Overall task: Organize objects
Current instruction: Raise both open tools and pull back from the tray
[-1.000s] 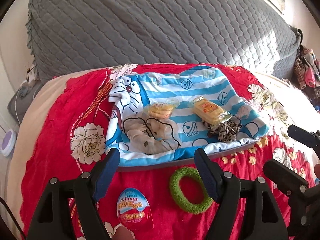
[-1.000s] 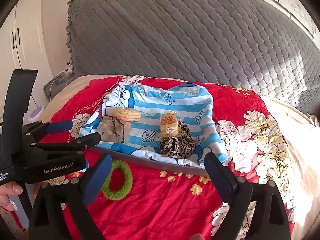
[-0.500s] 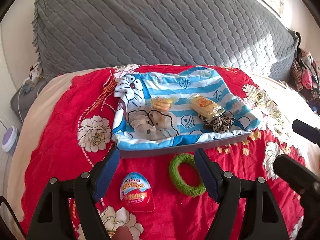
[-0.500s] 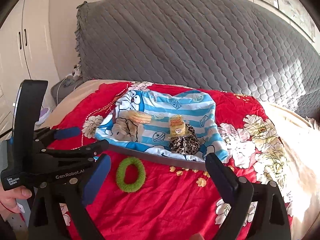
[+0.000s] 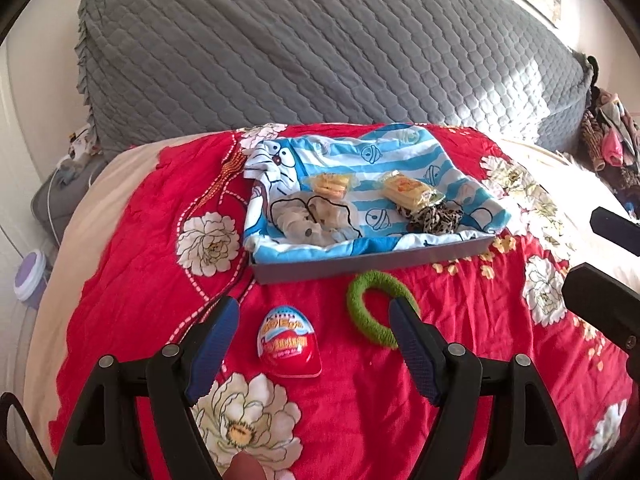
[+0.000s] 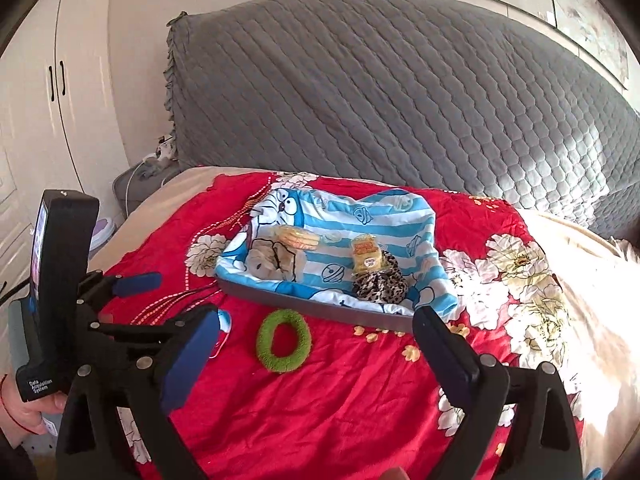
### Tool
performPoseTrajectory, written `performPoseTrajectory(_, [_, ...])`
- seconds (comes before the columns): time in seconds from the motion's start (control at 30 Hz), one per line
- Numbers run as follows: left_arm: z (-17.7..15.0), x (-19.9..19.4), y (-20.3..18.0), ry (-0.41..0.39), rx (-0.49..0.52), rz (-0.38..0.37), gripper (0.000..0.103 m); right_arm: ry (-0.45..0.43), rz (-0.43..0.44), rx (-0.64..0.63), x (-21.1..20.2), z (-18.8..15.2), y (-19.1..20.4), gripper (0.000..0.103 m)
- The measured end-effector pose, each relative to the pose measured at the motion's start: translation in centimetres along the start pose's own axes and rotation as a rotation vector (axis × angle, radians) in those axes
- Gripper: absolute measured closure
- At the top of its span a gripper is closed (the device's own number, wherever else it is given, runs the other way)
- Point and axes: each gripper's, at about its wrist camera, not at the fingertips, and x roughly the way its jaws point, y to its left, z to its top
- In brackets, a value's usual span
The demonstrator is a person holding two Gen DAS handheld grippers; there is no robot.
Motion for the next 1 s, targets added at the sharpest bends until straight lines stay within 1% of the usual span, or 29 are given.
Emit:
performPoseTrajectory(0.23, [-1.1,-1.7,0.5,-0.005,0.0,0.014,0.024,-0.012,0.005,-0.022,-1.4,-0.5,1.1,0.005])
performPoseTrajectory(0.33, [-1.6,-2.6,0.8,-0.004,-0.025,0.002,0.024,-0.019,0.007,-0.024,-2.1,-0.6,1.4,0.005])
performPoseTrajectory(0.53, [-2.8,-3.8,1.0,0.001,-0.029,0.009,0.024,-0.03,0.014,-0.038,-3.2,-1.0,2.1,0.005])
performPoseTrajectory(0.67, [-3.5,-4.6,1.6,0.001,-0.045,0.003,0.024,-0.023,0.014,-0.05,-3.6,-1.6,2.7,0.005])
performPoseTrajectory(0.9, [-4.8,-5.0,2.6,0.013,-0.056,0.033,0.024,-0.001,0.017,-0.055,-3.6,-2.8,3.6,0.004])
performPoseTrajectory(1.0, [-5.4,-5.1,3.2,0.011,-0.064,0.031,0.024,0.007,0.013,-0.066,-3.6,-3.3,4.0,0.004])
